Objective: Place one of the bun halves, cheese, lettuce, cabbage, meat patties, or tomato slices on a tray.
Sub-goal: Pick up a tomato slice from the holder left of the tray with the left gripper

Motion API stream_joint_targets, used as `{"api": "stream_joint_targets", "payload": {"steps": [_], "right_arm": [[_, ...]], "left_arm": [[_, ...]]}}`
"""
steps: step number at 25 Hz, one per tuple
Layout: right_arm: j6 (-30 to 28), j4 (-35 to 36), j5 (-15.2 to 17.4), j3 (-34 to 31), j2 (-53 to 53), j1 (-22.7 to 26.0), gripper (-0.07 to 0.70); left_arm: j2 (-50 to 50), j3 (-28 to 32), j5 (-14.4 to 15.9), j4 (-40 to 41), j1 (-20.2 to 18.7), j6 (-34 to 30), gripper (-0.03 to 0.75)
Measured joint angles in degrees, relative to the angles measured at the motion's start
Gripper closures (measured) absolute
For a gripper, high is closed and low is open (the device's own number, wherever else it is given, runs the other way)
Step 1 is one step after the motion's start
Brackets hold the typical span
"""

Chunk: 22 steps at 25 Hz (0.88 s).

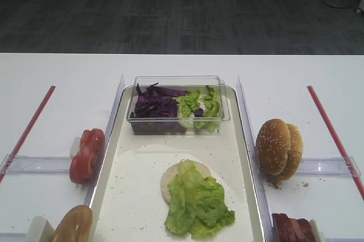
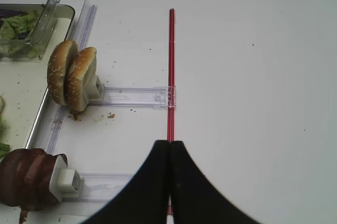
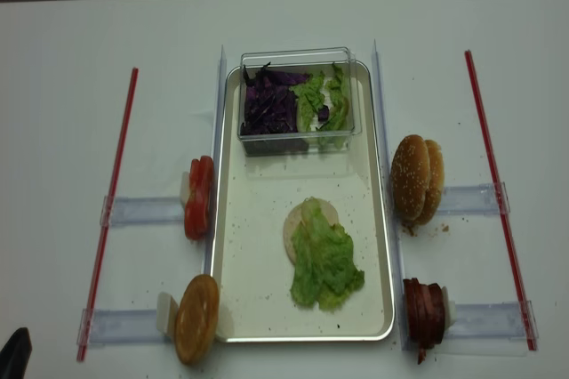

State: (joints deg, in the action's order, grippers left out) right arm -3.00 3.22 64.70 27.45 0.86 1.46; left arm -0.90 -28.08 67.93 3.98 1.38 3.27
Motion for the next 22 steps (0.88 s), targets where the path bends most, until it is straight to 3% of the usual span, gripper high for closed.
{"api": "stream_joint_targets", "payload": {"steps": [22], "right_arm": [[0.10, 0.00, 0.00, 0.00, 0.00, 0.00, 0.595]], "left_arm": [[0.00, 0.00, 0.00, 0.00, 0.00, 0.00, 0.224]]}}
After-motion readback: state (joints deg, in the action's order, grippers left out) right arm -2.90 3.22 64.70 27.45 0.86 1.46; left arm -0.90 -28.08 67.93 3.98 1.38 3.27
